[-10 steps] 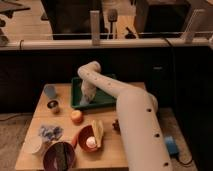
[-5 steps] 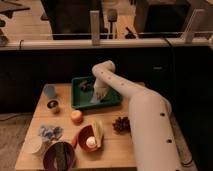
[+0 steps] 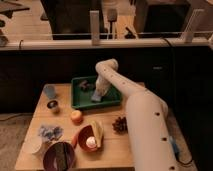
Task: Wipe tray with sponge
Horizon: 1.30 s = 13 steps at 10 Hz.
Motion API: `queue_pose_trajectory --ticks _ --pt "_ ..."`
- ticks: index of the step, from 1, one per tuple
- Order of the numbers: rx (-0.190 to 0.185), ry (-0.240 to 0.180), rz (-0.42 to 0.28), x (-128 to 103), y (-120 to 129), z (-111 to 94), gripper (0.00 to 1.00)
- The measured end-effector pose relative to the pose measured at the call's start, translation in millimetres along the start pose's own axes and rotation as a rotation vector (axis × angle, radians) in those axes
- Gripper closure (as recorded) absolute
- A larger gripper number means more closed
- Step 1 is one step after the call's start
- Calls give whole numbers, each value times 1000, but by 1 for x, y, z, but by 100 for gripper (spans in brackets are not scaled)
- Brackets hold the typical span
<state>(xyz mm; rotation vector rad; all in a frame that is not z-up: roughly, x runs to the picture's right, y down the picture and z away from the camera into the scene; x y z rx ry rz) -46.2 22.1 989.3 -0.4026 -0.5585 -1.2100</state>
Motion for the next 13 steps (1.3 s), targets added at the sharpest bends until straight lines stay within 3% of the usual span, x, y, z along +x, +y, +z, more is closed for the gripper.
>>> queue_pose_trajectory --ticks 3,7,9,10,13 --pt "30 -17 -67 -10 -67 17 100" --pt "46 -55 -198 -33 -126 31 100" --pt "46 -68 -226 -49 -129 30 100" --pt "47 -79 -248 -66 -120 26 100" --pt "22 -68 -255 -77 -82 14 100"
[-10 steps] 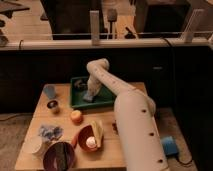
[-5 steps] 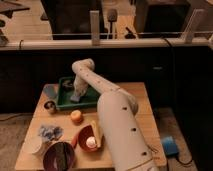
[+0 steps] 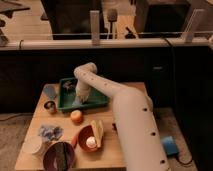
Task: Wipe tray with sponge
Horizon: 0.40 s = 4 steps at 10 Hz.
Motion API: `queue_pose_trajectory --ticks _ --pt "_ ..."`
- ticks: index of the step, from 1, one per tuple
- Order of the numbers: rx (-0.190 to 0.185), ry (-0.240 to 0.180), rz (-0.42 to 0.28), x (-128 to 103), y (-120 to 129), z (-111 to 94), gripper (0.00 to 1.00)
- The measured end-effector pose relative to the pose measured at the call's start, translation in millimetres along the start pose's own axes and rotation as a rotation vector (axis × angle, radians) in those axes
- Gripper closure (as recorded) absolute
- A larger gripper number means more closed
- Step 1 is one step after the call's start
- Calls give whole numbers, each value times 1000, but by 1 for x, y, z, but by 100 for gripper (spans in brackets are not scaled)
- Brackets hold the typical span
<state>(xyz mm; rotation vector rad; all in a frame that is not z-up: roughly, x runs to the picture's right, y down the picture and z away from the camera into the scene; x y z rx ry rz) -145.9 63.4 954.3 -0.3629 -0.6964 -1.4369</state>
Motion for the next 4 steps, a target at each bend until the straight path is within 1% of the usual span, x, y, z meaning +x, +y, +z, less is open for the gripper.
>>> queue_pose_trajectory --ticks 2,3,4 --pt "-18 22 44 6 32 -9 100" --pt "-16 34 77 11 44 -13 100" --pt "-20 57 125 23 66 -19 100"
